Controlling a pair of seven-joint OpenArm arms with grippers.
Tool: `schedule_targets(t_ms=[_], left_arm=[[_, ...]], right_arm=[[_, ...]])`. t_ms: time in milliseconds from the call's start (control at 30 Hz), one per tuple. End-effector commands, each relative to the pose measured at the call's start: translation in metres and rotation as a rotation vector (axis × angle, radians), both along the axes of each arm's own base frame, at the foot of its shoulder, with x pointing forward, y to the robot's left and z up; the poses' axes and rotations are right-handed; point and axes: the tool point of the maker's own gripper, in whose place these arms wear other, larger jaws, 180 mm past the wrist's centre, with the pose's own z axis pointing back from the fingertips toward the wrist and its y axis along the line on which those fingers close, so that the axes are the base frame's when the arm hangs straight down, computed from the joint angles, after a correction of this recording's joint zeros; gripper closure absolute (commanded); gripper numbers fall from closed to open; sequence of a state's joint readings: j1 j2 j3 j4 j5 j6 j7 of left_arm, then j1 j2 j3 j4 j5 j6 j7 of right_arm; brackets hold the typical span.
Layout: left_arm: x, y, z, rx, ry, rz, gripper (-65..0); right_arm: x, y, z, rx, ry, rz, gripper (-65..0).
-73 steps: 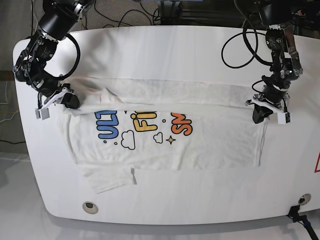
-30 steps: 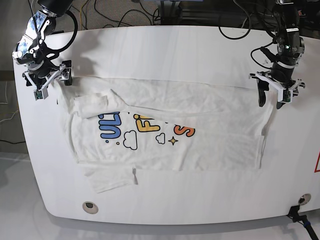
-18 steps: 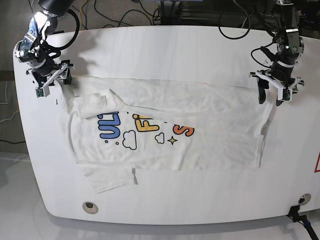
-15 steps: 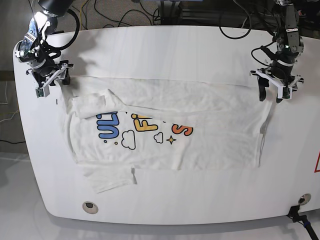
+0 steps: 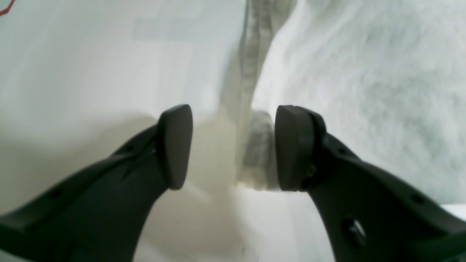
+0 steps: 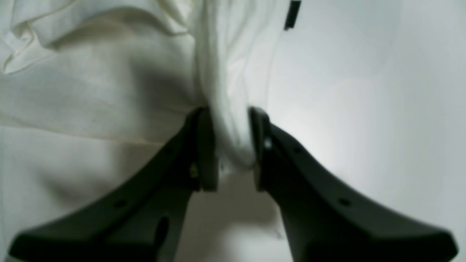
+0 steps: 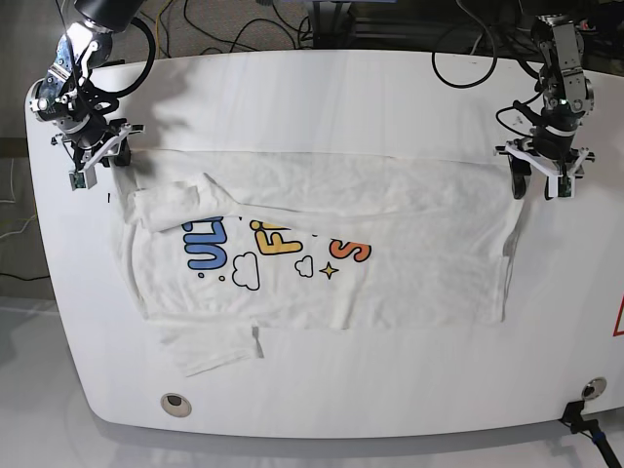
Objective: Fold the T-shirt properly
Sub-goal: 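Grasp the folded edge again with both grippers, then drag the folded shirt toward the robot base with both grippers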
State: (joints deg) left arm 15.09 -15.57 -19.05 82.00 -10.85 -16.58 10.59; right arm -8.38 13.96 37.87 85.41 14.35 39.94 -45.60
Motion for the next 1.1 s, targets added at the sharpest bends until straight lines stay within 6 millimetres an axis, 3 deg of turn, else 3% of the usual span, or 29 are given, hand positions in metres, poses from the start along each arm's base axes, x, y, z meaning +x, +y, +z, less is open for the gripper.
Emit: schedule_targets(t_ms=[0, 133, 467, 533, 600, 667, 700, 733, 800, 1067], left_arm=[[0.006, -0.004, 0.006, -0.006, -0.029, -0.041, -34.0], [0.000, -0.021, -0.006, -0.062, -0.005, -0.087, -34.0], [-0.008, -0.018, -0.019, -0.073, 0.032, -0.071, -33.3], [-0.008, -0.018, -0.020, -0.071, 0.033, -0.071, -26.4], [-0.008, -0.018, -0.020, -0.071, 0.035, -0.072, -13.5], [-0.011, -0.018, -0.026, -0.077, 0.050, -0.067, 0.0], [-0.014, -0.017, -0.030, -0.081, 0.063, -0.064, 0.0], [-0.015, -0.017, -0.032, -0.083, 0.068, -0.063, 0.0], [-0.017, -0.017, -0.035, -0.085, 0.077, -0.061, 0.0], [-0.070, -0.021, -0.046, -0.065, 0.161, -0.083, 0.0]], right_arm=[[0.007, -0.008, 0.011, -0.021, -0.033, 0.001, -13.5], [0.007, -0.004, 0.010, -0.012, -0.035, 0.000, -13.3], [0.007, 0.000, 0.008, -0.001, -0.035, -0.002, -13.2], [0.007, 0.000, 0.008, -0.001, -0.035, -0.002, -13.1], [0.007, 0.000, 0.008, -0.001, -0.036, -0.002, -12.4], [0.007, 0.000, 0.008, -0.001, -0.036, -0.002, -6.0], [0.007, 0.000, 0.008, -0.001, -0.035, -0.002, -0.5], [0.007, 0.000, 0.008, -0.001, -0.035, -0.002, 0.0], [0.005, 0.000, 0.007, -0.001, -0.030, -0.002, 0.0], [-0.020, -0.001, -0.006, -0.007, 0.031, 0.000, 0.0]])
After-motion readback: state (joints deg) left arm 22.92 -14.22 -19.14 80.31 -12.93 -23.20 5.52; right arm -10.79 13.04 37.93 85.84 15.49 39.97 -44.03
